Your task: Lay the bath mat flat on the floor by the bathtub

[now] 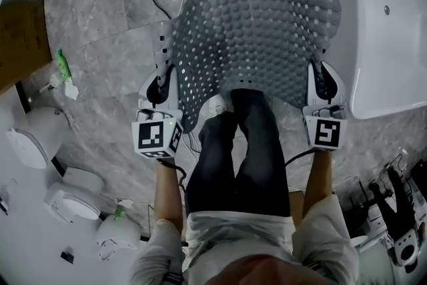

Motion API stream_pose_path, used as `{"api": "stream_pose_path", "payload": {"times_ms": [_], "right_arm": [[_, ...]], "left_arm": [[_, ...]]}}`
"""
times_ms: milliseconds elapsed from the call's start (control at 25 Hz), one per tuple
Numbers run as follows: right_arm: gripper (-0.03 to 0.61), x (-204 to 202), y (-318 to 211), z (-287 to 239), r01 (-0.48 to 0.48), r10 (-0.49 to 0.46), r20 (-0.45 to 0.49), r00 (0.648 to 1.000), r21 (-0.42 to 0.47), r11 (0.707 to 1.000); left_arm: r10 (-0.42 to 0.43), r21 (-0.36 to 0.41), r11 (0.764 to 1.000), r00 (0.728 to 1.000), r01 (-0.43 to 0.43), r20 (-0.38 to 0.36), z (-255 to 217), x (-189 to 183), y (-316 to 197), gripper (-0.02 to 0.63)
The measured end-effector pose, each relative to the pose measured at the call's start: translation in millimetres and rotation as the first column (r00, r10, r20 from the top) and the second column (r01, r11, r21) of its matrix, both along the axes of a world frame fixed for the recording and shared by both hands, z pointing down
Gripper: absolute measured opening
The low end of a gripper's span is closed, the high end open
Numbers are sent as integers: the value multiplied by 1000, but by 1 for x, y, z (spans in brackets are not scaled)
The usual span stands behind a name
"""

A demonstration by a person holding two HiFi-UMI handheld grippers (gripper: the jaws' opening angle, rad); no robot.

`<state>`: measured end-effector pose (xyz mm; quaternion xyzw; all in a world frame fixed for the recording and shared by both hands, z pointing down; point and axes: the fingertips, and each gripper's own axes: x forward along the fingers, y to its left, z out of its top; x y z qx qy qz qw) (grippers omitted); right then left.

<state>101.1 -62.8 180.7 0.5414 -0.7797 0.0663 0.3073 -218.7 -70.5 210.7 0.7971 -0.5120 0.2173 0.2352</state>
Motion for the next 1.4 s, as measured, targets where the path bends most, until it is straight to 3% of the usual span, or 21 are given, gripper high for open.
{"api": "stream_pose_path", "payload": {"times_ms": [560,800,1000,1400], "right_arm": [[46,34,-1,106,-36,38,-62,997,31,999],[46,22,-11,177,-39,41,-55,998,45,998],[46,41,-18,213,-49,52,-61,997,49,998],[48,32,-36,299,-31,33,-69,997,36,999]], "left_arm": [[53,30,998,999,-52,-9,114,18,-19,46],[57,30,998,998,-57,0,187,2,-32,46],[58,28,998,998,-58,-2,228,15,-41,46],[65,17,998,998,-65,19,311,1,-57,46]]}}
